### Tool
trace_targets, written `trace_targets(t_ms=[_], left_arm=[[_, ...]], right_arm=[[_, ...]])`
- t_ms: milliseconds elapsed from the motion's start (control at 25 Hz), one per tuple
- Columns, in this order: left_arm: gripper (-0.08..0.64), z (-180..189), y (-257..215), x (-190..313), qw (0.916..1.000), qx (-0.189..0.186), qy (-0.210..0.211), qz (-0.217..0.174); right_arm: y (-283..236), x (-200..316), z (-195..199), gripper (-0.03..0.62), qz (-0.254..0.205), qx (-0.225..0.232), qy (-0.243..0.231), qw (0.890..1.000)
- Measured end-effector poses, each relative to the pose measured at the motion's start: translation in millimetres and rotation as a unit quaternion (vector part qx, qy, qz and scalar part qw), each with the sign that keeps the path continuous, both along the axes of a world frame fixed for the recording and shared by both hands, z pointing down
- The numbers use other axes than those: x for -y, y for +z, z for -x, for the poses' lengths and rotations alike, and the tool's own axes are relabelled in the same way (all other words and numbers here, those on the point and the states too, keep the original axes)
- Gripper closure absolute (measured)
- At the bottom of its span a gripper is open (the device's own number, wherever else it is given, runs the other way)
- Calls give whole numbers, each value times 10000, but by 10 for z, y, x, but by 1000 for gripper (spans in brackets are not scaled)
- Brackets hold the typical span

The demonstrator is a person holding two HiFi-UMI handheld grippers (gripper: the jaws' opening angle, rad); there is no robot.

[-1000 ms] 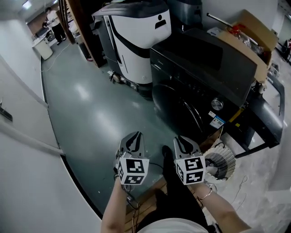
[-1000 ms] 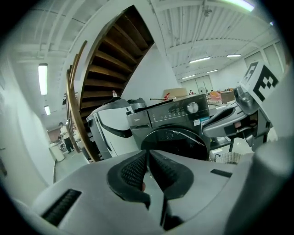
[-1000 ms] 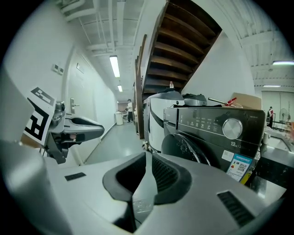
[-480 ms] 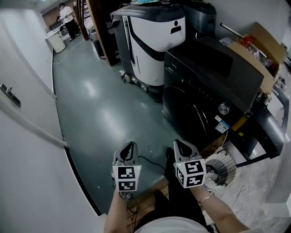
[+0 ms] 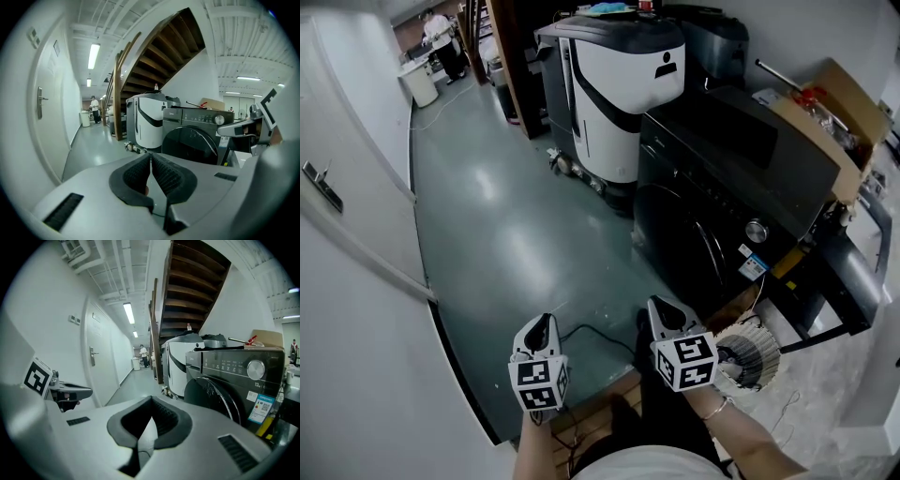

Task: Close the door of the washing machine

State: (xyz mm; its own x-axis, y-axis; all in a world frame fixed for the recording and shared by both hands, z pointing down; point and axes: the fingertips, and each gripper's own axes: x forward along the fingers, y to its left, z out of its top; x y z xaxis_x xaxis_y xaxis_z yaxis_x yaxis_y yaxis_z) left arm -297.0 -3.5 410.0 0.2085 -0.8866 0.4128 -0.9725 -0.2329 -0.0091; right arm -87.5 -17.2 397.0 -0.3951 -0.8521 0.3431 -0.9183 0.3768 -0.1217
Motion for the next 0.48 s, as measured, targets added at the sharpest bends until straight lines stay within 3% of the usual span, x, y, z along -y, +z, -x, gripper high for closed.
trace_targets(t_ms=[480], left_arm=[[528,181,-14,-179,9995,-211,-228,49]], right_arm=[[81,-107,19,586,197,67,-76,9998]])
